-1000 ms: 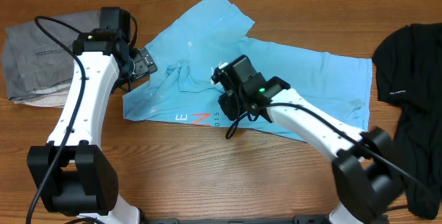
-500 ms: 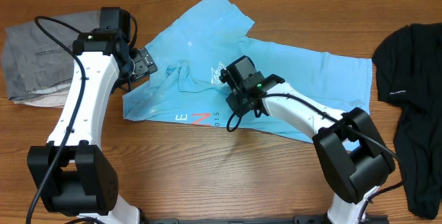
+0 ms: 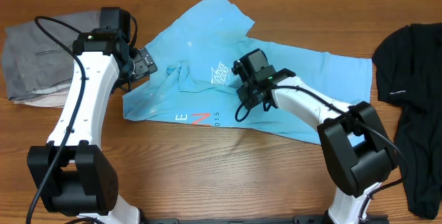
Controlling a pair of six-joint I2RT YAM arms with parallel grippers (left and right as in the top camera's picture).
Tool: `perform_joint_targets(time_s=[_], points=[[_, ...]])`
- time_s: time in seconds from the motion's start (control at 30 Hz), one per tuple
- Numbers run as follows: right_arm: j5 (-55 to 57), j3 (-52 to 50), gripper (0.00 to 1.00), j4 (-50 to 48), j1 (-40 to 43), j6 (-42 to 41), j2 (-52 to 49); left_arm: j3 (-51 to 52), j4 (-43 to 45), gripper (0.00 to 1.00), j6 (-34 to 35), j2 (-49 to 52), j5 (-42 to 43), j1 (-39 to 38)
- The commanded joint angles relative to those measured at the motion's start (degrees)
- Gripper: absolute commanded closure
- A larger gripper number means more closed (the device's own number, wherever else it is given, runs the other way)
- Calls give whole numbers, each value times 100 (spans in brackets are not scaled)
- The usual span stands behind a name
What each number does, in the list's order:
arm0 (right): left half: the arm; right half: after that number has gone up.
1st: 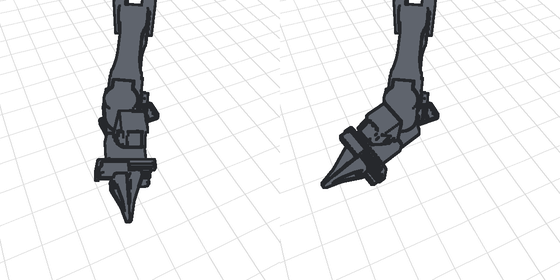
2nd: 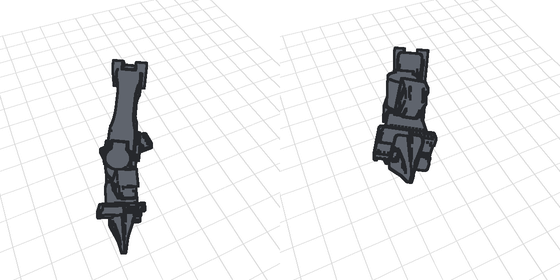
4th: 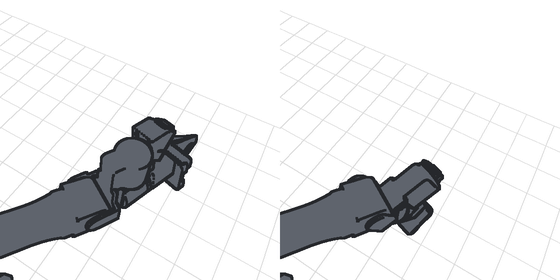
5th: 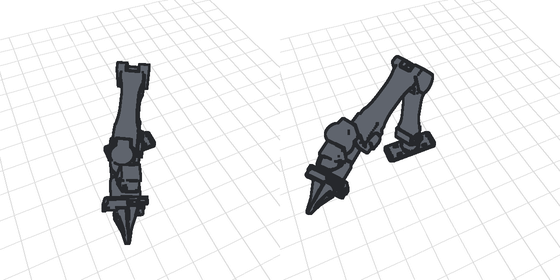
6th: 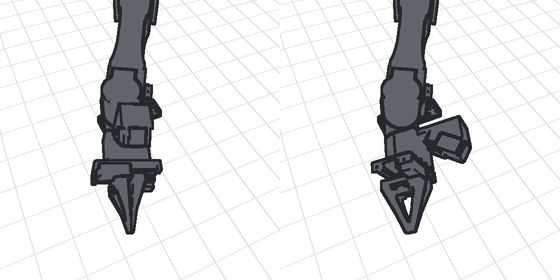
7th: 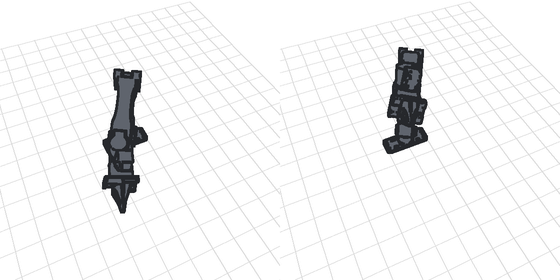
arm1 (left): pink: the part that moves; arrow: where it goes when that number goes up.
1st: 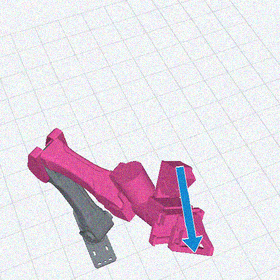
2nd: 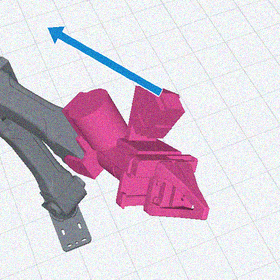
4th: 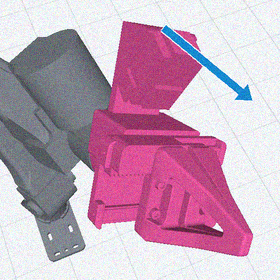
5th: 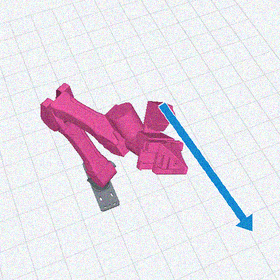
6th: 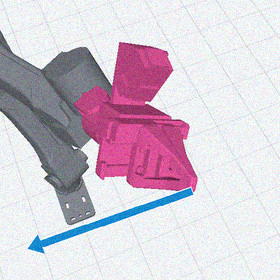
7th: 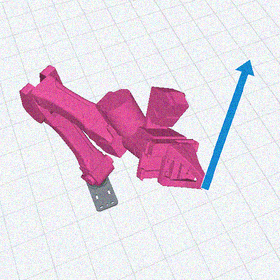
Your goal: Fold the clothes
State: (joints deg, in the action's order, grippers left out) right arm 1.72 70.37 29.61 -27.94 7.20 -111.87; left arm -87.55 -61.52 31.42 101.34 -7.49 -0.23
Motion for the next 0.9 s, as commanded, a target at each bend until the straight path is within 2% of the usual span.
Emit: perform_joint_targets(time_s=[0.0,0.2,0.4,0.6,0.87], points=[[-28,-28,68,-68,46,11,-13,-68,9,0,33,70,4,59],[-101,26,64,-214,48,-271,13,-68,9,0,33,70,4,59],[-1097,247,59,245,17,-289,249,-68,9,0,33,70,4,59],[-664,232,54,525,-39,-223,133,-68,9,0,33,70,4,59],[-76,223,47,273,-37,122,-208,-68,9,0,33,70,4,59]])
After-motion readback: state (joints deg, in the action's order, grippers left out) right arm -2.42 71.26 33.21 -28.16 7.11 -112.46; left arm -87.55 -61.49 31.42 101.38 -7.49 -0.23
